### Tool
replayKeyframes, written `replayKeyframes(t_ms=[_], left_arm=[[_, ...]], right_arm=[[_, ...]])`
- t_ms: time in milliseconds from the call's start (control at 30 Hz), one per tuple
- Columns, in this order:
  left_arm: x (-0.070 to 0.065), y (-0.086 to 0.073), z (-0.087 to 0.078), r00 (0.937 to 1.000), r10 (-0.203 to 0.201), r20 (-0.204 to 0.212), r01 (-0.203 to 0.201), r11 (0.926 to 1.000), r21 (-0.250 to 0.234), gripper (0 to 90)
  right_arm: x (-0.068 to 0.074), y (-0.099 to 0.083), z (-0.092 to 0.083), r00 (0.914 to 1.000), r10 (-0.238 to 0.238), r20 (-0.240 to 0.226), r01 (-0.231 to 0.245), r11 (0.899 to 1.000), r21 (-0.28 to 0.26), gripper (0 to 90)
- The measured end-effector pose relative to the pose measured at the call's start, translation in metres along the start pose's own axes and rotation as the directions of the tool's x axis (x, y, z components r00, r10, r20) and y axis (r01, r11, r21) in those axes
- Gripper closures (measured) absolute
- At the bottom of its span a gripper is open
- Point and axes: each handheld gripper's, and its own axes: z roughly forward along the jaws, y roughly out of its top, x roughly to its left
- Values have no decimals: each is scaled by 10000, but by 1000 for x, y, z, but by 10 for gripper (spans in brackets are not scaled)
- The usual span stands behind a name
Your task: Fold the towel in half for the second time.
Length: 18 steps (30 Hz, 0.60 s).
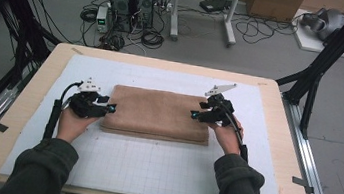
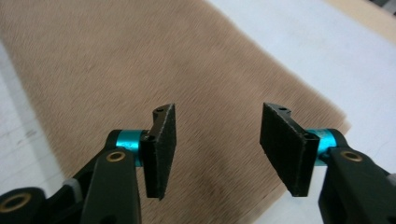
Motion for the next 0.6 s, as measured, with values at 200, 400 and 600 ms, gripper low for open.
replayKeyframes(t_ms=[200,400,600], left_arm=[[-7,-23,-5,9996,241,141,-245,9993,269,510],[-4,-34,1,9997,-78,236,65,9987,509,491],[-3,-34,2,9996,-195,211,183,9984,538,479]], right_arm=[[11,-26,-4,9999,109,-36,-109,9999,-107,457],[14,-57,3,9989,461,-97,-460,9989,121,456],[14,-60,3,9987,503,-65,-503,9987,-73,453]])
